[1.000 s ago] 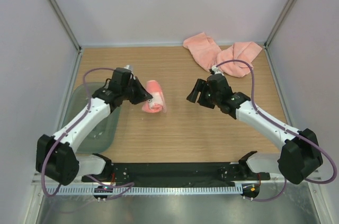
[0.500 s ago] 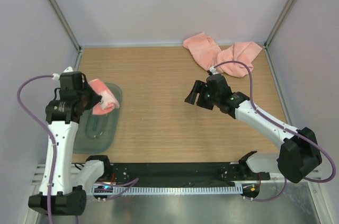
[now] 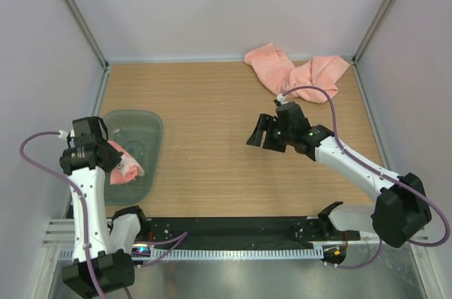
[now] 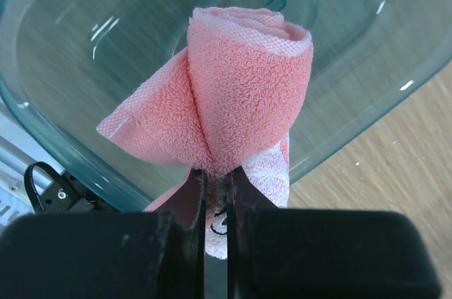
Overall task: Roll the towels
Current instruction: Place the rolled towel into the container
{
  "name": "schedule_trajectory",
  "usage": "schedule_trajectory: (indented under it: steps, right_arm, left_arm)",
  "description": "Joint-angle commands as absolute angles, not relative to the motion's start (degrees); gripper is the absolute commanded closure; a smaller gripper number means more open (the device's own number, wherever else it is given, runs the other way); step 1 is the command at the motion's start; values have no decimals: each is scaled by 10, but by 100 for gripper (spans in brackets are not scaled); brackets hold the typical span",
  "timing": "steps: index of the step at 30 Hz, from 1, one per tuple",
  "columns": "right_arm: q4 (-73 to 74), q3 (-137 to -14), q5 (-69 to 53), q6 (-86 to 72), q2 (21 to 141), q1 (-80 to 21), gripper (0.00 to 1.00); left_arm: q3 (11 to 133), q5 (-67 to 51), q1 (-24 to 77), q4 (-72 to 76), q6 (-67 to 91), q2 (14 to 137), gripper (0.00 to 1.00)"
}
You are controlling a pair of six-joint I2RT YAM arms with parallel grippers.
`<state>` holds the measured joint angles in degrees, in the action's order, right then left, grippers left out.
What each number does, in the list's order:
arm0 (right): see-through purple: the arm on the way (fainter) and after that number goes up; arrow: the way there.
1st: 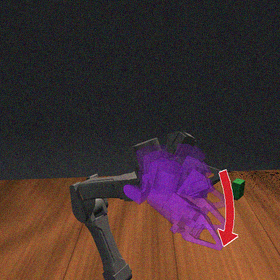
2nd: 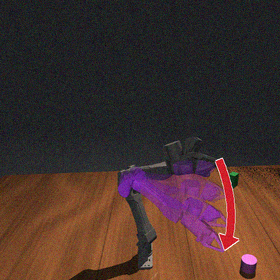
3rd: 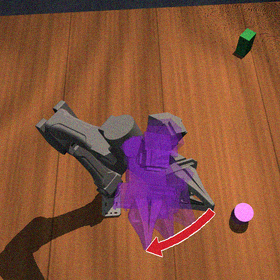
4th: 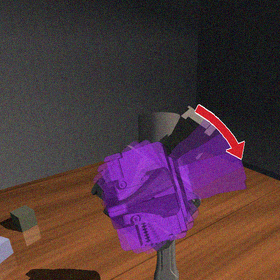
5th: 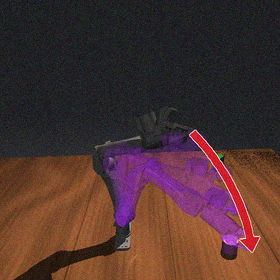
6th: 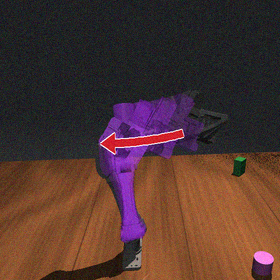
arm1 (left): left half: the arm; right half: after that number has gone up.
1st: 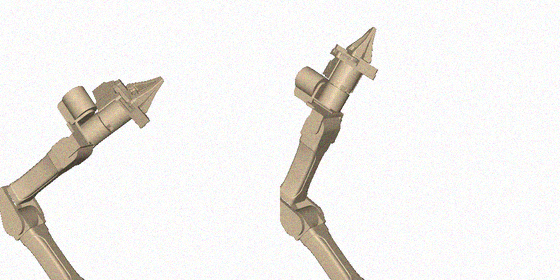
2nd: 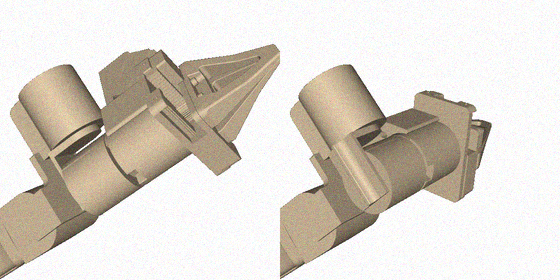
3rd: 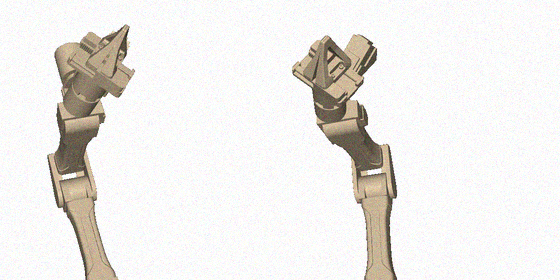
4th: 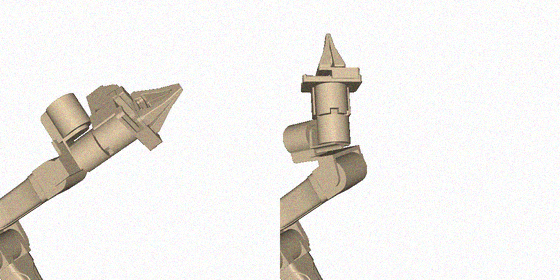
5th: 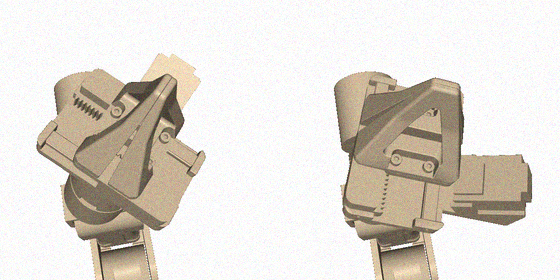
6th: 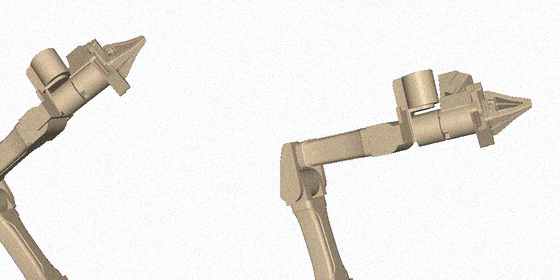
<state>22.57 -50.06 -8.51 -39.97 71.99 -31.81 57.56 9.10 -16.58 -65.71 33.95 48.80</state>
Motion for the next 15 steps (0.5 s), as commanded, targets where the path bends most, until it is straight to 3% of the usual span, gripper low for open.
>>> schedule_trajectory:
  steps: [1,15]
  right_arm:
    - [238,-491,-97,-386,693,-323,29]
    - [236,-492,-96,-374,720,-321,29]
  left_arm:
    - [563,69,-173,-606,354,525,100]
    - [560,44,-173,-391,441,790,100]
